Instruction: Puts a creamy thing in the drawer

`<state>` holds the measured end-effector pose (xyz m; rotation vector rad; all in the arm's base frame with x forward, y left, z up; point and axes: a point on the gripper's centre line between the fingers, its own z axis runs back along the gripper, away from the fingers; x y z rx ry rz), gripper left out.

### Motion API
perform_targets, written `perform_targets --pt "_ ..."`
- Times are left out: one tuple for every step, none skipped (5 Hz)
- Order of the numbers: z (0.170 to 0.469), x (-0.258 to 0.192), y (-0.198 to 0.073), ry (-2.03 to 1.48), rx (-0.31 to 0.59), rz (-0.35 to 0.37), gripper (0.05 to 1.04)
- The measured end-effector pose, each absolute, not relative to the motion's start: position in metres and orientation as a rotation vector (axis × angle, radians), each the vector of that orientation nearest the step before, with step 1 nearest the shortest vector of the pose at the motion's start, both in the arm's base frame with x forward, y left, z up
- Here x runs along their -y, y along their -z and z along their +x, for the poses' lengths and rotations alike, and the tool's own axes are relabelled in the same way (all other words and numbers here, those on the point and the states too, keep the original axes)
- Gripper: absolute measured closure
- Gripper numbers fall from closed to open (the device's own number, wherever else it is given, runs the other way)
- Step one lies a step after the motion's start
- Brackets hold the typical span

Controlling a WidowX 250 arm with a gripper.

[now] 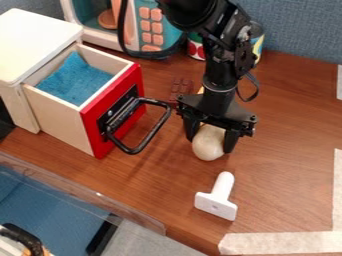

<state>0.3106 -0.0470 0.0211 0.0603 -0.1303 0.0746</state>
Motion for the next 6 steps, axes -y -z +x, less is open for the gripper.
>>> perform_targets --pt "0.305 0.048 -0.030 -0.072 0.140 0.041 0.318" --pt "0.301 0.048 -0.062 -0.072 0.205 0.006 0.365" --pt "0.297 0.041 -0.093 -0.087 0.267 -0.027 0.365" --pt "0.289 0.027 -0.124 -0.129 0.324 -0.054 0.365" --pt "0.282 0.011 -0.141 -0.178 0.346 -0.071 0.365" --pt "0.276 -0.007 -0.145 -0.222 0.335 -0.072 0.365"
